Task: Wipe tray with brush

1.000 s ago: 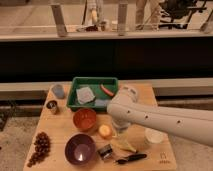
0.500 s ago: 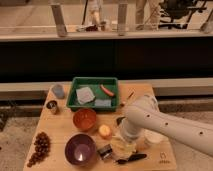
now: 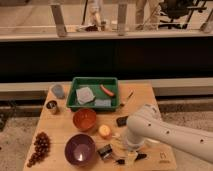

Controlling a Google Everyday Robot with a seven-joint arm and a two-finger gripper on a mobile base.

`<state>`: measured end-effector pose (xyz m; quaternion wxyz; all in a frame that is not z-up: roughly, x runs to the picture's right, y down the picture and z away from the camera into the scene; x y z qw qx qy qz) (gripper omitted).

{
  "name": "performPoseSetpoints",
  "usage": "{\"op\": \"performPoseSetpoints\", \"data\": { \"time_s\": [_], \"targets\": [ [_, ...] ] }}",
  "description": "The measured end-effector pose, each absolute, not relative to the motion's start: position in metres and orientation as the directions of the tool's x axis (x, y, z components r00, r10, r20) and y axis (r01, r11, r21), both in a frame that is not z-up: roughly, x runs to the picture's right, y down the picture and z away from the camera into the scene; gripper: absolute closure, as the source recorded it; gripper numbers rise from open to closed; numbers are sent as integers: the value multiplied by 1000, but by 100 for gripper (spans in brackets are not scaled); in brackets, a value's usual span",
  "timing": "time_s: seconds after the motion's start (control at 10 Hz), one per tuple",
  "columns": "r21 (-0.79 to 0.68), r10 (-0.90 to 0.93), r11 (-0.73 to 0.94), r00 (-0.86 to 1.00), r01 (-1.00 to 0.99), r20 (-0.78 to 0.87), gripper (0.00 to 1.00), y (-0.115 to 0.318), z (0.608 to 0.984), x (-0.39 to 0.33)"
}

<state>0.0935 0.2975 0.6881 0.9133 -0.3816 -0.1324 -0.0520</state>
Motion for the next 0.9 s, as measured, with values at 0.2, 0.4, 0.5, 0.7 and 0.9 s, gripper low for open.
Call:
{"op": "performPoseSetpoints", "data": {
  "time_s": [0.2,0.4,0.5,0.7,0.9],
  "targets": [
    [-686,12,698,954,208,301,20,308,692,94],
    [-687,22,694,948,215,318,20,319,697,95],
    [-689,27,690,944,220,329,20,324,700,96],
    [-697,34,680,940,227,340,20,334,707,97],
    [-707,47,669,938,227,345,20,343,715,100]
  ]
}}
